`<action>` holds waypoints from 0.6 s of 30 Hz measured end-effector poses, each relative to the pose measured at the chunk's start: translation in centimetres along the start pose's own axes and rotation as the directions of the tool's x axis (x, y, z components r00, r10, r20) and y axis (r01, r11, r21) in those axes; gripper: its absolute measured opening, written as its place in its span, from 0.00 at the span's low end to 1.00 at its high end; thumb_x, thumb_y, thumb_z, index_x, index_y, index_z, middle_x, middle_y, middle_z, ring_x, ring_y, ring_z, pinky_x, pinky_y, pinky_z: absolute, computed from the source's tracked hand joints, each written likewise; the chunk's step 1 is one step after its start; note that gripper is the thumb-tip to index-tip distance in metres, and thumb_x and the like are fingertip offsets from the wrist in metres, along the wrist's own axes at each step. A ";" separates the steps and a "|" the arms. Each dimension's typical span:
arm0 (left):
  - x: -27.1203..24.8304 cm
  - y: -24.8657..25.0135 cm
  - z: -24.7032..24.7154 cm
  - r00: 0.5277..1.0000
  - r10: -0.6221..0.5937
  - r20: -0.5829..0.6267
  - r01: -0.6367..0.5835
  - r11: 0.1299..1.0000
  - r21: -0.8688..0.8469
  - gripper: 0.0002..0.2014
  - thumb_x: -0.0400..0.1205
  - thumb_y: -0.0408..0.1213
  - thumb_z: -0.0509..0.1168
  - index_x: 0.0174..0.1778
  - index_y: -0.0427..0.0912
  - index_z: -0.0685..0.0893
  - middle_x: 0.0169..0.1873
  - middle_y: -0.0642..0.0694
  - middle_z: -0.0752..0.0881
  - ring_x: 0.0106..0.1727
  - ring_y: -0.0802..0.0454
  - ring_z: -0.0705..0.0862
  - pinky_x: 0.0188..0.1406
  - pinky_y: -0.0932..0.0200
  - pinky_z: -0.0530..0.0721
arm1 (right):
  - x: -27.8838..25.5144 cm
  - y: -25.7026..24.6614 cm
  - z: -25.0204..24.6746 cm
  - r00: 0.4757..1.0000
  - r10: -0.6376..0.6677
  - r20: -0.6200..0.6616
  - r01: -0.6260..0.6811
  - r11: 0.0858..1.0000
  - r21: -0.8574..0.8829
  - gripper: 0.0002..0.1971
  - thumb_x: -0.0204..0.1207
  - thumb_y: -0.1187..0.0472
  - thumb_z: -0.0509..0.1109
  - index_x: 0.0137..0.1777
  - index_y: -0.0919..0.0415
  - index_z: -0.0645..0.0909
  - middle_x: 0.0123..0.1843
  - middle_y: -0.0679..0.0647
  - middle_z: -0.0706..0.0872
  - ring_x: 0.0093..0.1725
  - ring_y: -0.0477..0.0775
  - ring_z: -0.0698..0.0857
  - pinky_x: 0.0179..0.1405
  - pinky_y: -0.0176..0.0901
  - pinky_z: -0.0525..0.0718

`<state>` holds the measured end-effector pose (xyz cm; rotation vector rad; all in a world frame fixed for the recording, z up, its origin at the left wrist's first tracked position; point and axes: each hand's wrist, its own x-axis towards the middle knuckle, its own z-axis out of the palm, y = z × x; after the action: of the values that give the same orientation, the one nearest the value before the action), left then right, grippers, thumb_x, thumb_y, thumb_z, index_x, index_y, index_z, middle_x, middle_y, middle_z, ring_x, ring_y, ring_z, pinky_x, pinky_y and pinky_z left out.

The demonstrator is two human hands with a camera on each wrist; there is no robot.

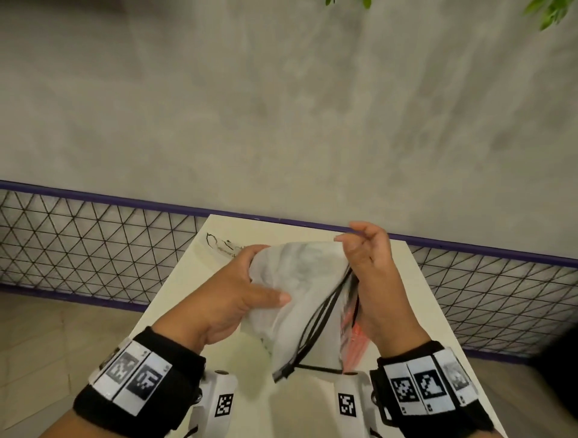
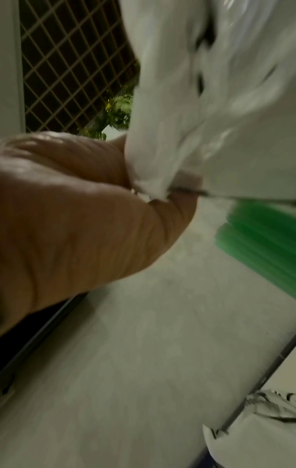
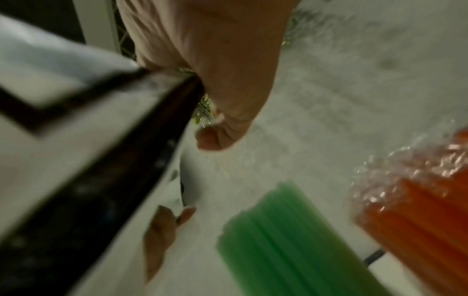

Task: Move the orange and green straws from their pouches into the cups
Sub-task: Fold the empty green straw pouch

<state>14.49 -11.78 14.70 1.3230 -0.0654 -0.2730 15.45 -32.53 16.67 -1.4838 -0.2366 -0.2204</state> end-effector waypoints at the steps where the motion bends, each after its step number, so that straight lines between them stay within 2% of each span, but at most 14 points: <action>1: 0.1 0.1 0.3 0.998 0.036 -0.045 -0.036 0.999 -0.011 0.42 0.60 0.18 0.81 0.68 0.49 0.77 0.59 0.41 0.89 0.57 0.41 0.90 0.53 0.43 0.89 | 0.1 0.3 0.2 0.994 0.112 0.005 -0.112 0.992 0.054 0.37 0.56 0.31 0.81 0.64 0.40 0.76 0.60 0.50 0.85 0.59 0.52 0.86 0.60 0.54 0.83; 2: 0.2 0.2 0.4 0.995 0.068 -0.075 -0.070 0.997 -0.026 0.41 0.62 0.16 0.79 0.68 0.50 0.77 0.57 0.42 0.89 0.56 0.42 0.90 0.50 0.43 0.89 | 0.1 0.4 0.4 0.976 0.215 0.038 -0.218 0.967 0.129 0.42 0.53 0.35 0.84 0.68 0.39 0.73 0.63 0.54 0.84 0.60 0.55 0.87 0.59 0.57 0.85; 4: 0.5 0.4 0.7 0.986 0.114 -0.118 -0.121 0.991 -0.057 0.37 0.67 0.13 0.74 0.66 0.52 0.78 0.51 0.45 0.91 0.52 0.44 0.91 0.46 0.45 0.90 | -0.1 0.7 0.4 0.922 0.339 0.185 -0.375 0.903 0.212 0.45 0.56 0.47 0.87 0.74 0.47 0.70 0.67 0.60 0.84 0.63 0.60 0.87 0.61 0.61 0.84; 6: 0.4 0.6 0.9 0.979 0.132 -0.157 -0.143 0.988 -0.065 0.33 0.70 0.13 0.73 0.64 0.49 0.79 0.48 0.46 0.92 0.51 0.44 0.92 0.45 0.46 0.90 | -0.3 0.8 0.3 0.875 0.327 0.358 -0.388 0.915 0.112 0.40 0.65 0.58 0.85 0.76 0.56 0.71 0.68 0.61 0.84 0.67 0.63 0.84 0.66 0.63 0.81; 7: 0.5 0.6 0.9 0.978 0.133 -0.162 -0.144 0.988 -0.053 0.32 0.70 0.13 0.73 0.63 0.48 0.80 0.48 0.45 0.92 0.51 0.44 0.92 0.46 0.45 0.90 | -0.4 0.8 0.4 0.865 0.320 0.388 -0.369 0.928 0.057 0.33 0.69 0.64 0.81 0.74 0.60 0.74 0.66 0.62 0.86 0.66 0.63 0.85 0.65 0.61 0.81; 8: 0.6 0.6 0.8 0.977 0.138 -0.162 -0.146 0.989 -0.040 0.30 0.70 0.13 0.73 0.62 0.47 0.81 0.50 0.43 0.92 0.52 0.42 0.92 0.47 0.44 0.90 | -0.4 1.0 0.4 0.881 0.327 0.343 -0.355 0.935 0.020 0.27 0.71 0.70 0.77 0.71 0.62 0.77 0.62 0.62 0.88 0.63 0.63 0.87 0.62 0.59 0.84; 10: 0.7 0.3 0.6 0.969 0.149 -0.197 -0.160 0.986 -0.041 0.26 0.71 0.14 0.72 0.58 0.45 0.83 0.52 0.39 0.92 0.53 0.38 0.91 0.52 0.39 0.90 | 0.0 1.1 0.5 0.940 0.317 0.123 -0.317 0.948 -0.020 0.19 0.71 0.78 0.72 0.60 0.61 0.83 0.52 0.61 0.92 0.54 0.64 0.90 0.52 0.56 0.88; 12: 1.0 -0.2 0.8 0.935 0.190 -0.299 -0.200 0.980 -0.004 0.22 0.73 0.16 0.73 0.54 0.45 0.84 0.50 0.40 0.92 0.52 0.37 0.91 0.54 0.38 0.89 | 0.4 1.1 1.1 0.972 0.225 -0.073 -0.234 0.962 -0.140 0.18 0.70 0.76 0.69 0.53 0.53 0.83 0.47 0.58 0.92 0.48 0.64 0.91 0.47 0.59 0.90; 13: 1.2 -0.6 1.1 0.894 0.260 -0.365 -0.238 0.966 0.104 0.21 0.73 0.17 0.73 0.51 0.48 0.84 0.48 0.43 0.92 0.51 0.40 0.92 0.51 0.43 0.90 | 0.5 1.0 1.7 0.977 0.170 -0.125 -0.197 0.949 -0.246 0.16 0.69 0.73 0.67 0.50 0.51 0.82 0.46 0.57 0.91 0.46 0.63 0.90 0.46 0.59 0.90; 15: 0.8 -0.9 2.8 0.780 0.449 -0.436 -0.302 0.880 0.366 0.22 0.74 0.19 0.71 0.48 0.54 0.81 0.45 0.50 0.90 0.49 0.51 0.91 0.45 0.58 0.88 | 0.1 0.5 3.0 0.980 0.054 -0.191 -0.129 0.905 -0.406 0.12 0.72 0.70 0.63 0.47 0.52 0.79 0.48 0.57 0.87 0.45 0.58 0.87 0.41 0.50 0.87; 16: 0.4 -1.1 3.8 0.726 0.550 -0.414 -0.342 0.810 0.477 0.22 0.74 0.20 0.69 0.50 0.56 0.79 0.47 0.52 0.89 0.50 0.57 0.89 0.46 0.63 0.86 | -0.4 0.0 3.9 0.978 -0.008 -0.210 -0.082 0.905 -0.416 0.11 0.74 0.69 0.61 0.47 0.51 0.78 0.50 0.56 0.85 0.45 0.53 0.85 0.40 0.43 0.84; 17: 0.1 -1.4 4.8 0.700 0.617 -0.361 -0.386 0.751 0.536 0.21 0.75 0.24 0.68 0.53 0.56 0.79 0.51 0.53 0.87 0.53 0.59 0.87 0.49 0.63 0.86 | -1.0 -0.3 4.8 0.978 -0.074 -0.196 -0.008 0.921 -0.389 0.10 0.78 0.66 0.60 0.50 0.50 0.78 0.53 0.54 0.83 0.48 0.48 0.83 0.44 0.39 0.83; 18: -0.2 -1.6 5.7 0.691 0.668 -0.276 -0.430 0.687 0.585 0.16 0.78 0.29 0.67 0.56 0.55 0.79 0.53 0.53 0.85 0.54 0.60 0.86 0.51 0.62 0.86 | -1.7 -0.6 5.6 0.979 -0.133 -0.152 0.075 0.939 -0.336 0.09 0.80 0.61 0.60 0.55 0.48 0.78 0.56 0.51 0.81 0.53 0.45 0.83 0.51 0.41 0.83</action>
<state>12.88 -17.52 14.61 1.7599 -0.1375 0.6645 13.57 -26.97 17.19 -1.7736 -0.1421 -0.4920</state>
